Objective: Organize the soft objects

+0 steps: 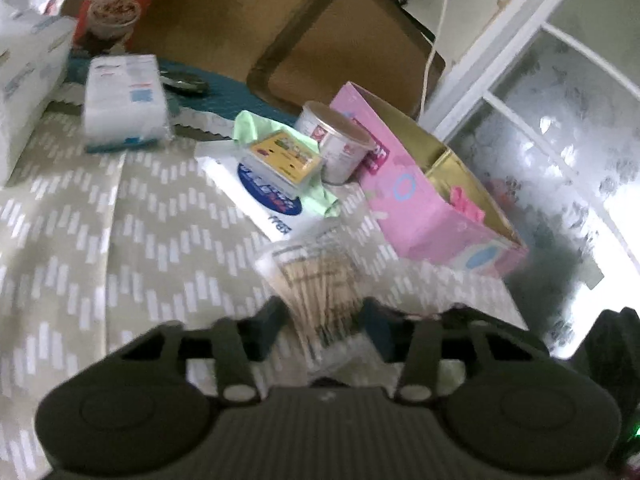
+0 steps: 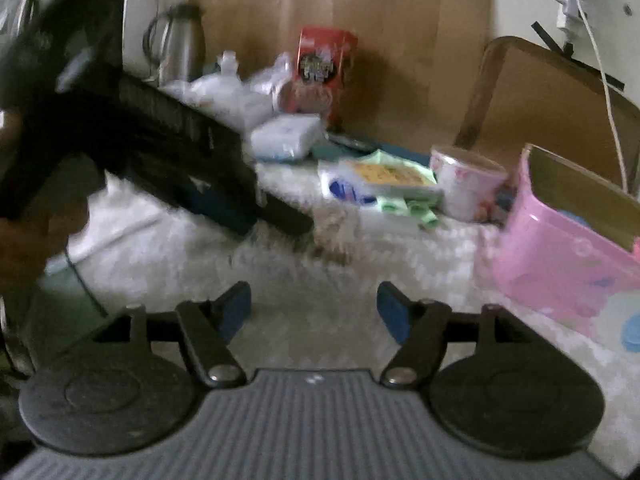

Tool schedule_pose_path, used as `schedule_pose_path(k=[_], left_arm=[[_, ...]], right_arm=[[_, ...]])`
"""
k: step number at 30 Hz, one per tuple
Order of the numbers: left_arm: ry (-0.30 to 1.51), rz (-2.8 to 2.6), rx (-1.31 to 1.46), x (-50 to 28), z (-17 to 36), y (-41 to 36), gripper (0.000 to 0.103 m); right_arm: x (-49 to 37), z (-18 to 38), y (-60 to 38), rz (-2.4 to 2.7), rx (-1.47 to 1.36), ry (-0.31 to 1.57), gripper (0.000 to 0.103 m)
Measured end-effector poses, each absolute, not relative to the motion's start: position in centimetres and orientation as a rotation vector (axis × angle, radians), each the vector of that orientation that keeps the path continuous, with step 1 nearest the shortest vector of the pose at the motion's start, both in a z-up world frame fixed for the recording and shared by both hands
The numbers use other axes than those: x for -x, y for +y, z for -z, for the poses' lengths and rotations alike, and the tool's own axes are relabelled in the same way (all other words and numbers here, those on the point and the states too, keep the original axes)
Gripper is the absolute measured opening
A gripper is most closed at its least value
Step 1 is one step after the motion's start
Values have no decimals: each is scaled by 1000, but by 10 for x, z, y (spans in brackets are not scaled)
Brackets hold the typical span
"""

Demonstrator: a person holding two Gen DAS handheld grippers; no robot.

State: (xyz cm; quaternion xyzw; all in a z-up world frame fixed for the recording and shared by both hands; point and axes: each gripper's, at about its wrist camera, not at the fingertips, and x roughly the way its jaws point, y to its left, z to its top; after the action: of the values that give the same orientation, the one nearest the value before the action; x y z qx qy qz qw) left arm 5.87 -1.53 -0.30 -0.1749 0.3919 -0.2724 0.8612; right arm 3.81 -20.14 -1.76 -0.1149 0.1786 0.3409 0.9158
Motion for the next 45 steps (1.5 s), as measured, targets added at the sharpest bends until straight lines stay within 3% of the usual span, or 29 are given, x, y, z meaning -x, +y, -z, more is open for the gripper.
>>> schedule_pose_path(k=[3,7,17,20,21,22,25,34,45], left_arm=[[786,584,329,-59,-9,-26,37],[716,664,263,-66,-36,-54,37],[609,802,148,-126,-75,-154,39],[634,732,93,-147,-65,-177,57],[644,690,75,-151,-62,-183,67],[639,683,74,-152,-60,-184,70],[622,678,82,-145,-62,-185,77],[466,679,98,-93,-78,-131,82],[618,276,197,-66,-6,33,83]], right_arm=[[-48,18,-201,-741,154,390,43],[-29,13,-212,-657,167,284,38],[-52,-28,-290,-397,24,134,37],[-77,-29,-304,-360,-18,173,38],[-85,-29,-307,-362,-26,196,42],[-95,-30,-307,-366,-40,207,51],[-116,-35,-306,-321,-67,234,56],[-101,-31,-318,-274,-164,176,58],[-63,-30,-260,-459,-83,135,53]])
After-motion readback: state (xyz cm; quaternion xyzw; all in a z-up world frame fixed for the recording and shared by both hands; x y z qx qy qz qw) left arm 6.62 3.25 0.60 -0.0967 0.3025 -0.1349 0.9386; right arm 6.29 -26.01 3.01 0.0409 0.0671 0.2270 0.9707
